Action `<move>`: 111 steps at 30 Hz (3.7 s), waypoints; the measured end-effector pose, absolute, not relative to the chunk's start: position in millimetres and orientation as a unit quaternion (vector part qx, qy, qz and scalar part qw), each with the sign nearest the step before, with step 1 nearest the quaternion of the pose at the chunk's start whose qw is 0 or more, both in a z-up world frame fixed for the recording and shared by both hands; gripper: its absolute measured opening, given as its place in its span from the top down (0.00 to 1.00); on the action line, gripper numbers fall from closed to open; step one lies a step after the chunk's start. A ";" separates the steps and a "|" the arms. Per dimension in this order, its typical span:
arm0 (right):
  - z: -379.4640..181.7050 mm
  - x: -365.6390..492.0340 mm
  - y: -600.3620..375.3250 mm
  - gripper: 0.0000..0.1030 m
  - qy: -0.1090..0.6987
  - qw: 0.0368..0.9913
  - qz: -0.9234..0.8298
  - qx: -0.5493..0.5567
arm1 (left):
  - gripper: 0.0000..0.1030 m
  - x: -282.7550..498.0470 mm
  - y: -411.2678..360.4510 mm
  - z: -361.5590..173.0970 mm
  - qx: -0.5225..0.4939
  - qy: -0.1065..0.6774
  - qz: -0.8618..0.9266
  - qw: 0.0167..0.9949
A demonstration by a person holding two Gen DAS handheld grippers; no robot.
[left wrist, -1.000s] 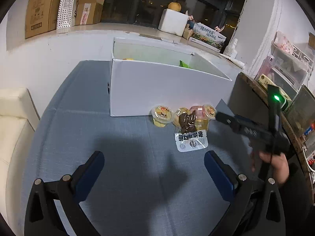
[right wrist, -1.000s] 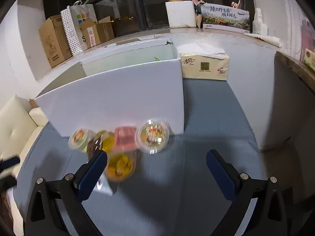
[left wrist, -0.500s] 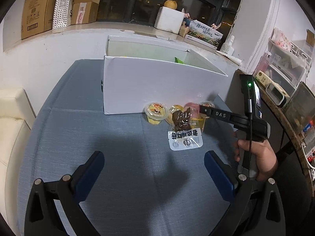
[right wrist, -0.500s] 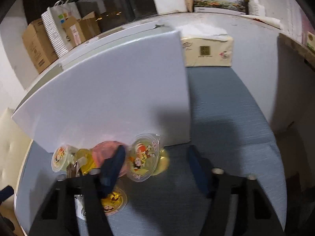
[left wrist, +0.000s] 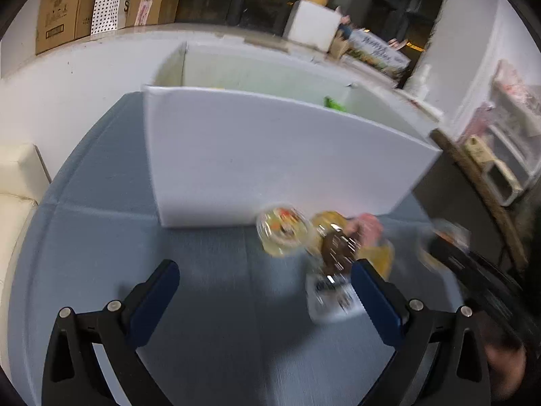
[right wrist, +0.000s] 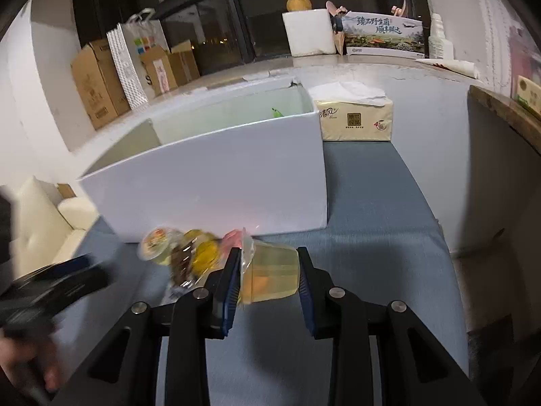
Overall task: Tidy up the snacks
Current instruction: 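Grasp a square yellow jelly cup with the right tool while the left tool grasps a round jelly cup, then lower both jelly cups into the white box and open both tools, then move both tools back toward the remaining snacks, then grasp a round yellow jelly cup with the right tool while the left tool grasps the brown jerky bag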
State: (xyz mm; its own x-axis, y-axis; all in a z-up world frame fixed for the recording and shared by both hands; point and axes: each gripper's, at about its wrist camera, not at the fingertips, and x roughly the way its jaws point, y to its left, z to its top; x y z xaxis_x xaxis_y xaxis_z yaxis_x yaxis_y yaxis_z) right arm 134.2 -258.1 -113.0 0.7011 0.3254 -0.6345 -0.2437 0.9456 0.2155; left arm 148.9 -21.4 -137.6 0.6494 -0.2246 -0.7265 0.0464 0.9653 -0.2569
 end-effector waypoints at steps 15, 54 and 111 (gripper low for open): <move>-107.4 109.8 -263.9 0.67 0.337 0.925 0.162 0.070 | 0.53 180.0 -32.2 -156.3 -0.087 0.419 -0.083 0.900; -49.7 260.3 -220.6 0.05 0.341 0.919 0.182 0.083 | 0.00 237.3 -5.9 -51.9 -0.024 0.338 -0.084 0.937; -148.0 141.3 -235.3 0.52 0.401 0.870 0.279 0.073 | 0.00 79.4 -20.7 -120.6 -0.049 0.379 -0.116 0.917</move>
State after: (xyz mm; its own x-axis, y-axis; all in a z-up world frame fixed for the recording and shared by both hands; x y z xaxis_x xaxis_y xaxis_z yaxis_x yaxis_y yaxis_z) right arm 141.3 -235.3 -148.0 0.5228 0.5440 -0.6563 -0.4270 0.8335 0.3507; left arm 79.4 -20.7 -120.6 0.6863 -0.2493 -0.6832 0.1753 0.9684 -0.1773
